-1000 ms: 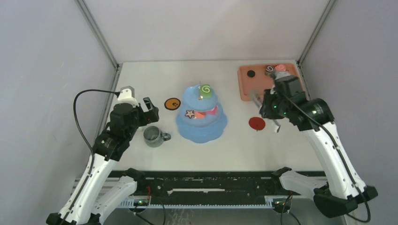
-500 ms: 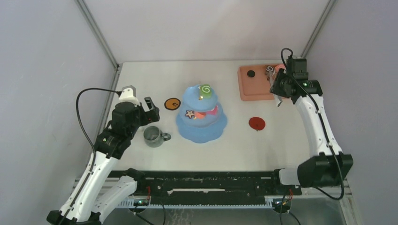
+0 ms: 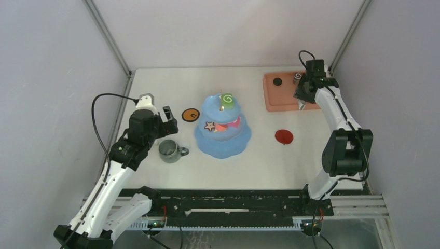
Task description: Serve the afternoon tea
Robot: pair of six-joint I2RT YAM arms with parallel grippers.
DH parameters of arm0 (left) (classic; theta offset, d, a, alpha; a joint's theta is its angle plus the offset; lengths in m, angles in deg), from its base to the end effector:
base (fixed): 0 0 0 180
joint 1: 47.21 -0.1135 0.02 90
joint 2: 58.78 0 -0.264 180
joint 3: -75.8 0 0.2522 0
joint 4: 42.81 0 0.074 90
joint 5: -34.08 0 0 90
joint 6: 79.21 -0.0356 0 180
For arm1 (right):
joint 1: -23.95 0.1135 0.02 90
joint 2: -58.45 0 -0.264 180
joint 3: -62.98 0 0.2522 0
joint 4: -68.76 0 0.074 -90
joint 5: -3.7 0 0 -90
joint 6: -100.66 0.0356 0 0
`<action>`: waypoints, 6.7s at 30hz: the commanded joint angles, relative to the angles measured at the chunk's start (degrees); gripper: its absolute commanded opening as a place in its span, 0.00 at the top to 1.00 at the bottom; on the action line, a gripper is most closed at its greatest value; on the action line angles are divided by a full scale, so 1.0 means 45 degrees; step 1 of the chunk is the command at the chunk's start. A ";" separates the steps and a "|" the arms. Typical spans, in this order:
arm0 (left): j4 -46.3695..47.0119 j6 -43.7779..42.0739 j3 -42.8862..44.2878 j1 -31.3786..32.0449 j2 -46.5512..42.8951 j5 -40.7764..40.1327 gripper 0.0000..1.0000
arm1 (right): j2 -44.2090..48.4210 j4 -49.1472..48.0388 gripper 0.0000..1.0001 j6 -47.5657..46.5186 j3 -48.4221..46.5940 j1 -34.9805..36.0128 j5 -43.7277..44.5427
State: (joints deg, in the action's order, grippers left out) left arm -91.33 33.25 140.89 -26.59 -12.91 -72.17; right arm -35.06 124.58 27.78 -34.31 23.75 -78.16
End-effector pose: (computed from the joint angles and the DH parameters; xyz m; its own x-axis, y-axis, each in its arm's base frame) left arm 0.1614 -0.0501 0.3331 -0.4652 -0.2168 -0.8582 -0.0736 0.9757 -0.2066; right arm 0.3550 -0.0063 0.3075 -0.7268 0.2939 -0.6207 0.3186 0.9450 0.0744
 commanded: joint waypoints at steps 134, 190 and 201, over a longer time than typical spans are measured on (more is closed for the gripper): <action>0.1142 -0.0825 -0.0183 -0.0989 0.0276 0.0677 0.00 | 0.2863 0.0939 1.00 -0.0120 0.1794 0.1976 0.1336; 0.0513 -0.0577 0.0931 -0.0990 0.1132 0.1528 0.00 | 0.4188 0.1772 1.00 -0.1480 0.0758 0.3276 0.2548; 0.0628 -0.0625 0.1067 -0.0990 0.1353 0.1717 0.00 | 0.5387 0.4146 1.00 -0.1817 -0.1476 0.3972 0.2174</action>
State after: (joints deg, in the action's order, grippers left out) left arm -90.20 30.39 141.14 -30.63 -6.90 -65.66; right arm -13.92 140.36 21.20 -36.04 40.09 -68.82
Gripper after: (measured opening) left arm 0.996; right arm 0.085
